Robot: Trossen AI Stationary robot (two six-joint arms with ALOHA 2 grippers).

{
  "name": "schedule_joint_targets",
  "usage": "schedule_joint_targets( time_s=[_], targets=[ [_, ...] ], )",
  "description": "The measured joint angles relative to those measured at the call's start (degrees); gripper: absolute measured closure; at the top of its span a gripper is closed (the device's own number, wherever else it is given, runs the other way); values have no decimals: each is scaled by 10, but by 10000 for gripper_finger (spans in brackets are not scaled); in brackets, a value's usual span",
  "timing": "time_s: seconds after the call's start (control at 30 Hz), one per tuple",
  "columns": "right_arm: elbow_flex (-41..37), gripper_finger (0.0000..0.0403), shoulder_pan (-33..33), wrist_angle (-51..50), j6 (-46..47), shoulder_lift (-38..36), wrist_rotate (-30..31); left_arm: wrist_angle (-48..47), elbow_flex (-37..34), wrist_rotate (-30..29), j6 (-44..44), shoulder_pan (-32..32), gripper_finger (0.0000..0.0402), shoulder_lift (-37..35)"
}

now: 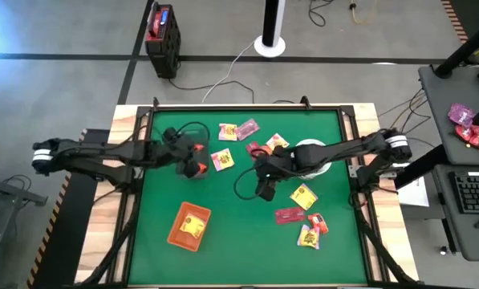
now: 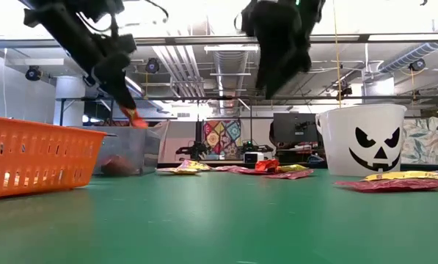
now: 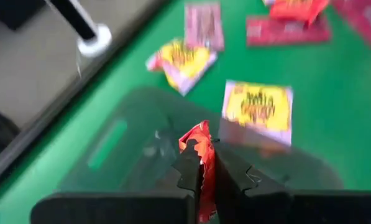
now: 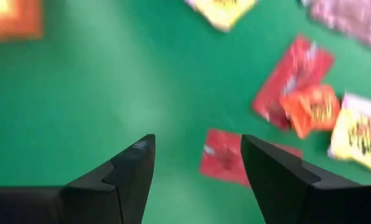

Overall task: Sort candy by brand, put in halloween buckets
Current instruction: Put the orange chocolate into the black bin, then put the red candy into the white bucket

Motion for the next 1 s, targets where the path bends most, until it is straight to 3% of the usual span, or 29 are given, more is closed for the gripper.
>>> schedule_joint_targets(
  time_s=[0.4,0.8,1.0],
  targets=[
    [0,172,-32,-29,-6,98,-12,-54,36,-5,-7,17,363,110],
    [0,172,-64,-38,-33,162,-39,-58,72,-7,9,17,270,113],
    [0,172,-64,-38,-56,180,-38,-53,99,-7,19,15,247,111]
  ],
)
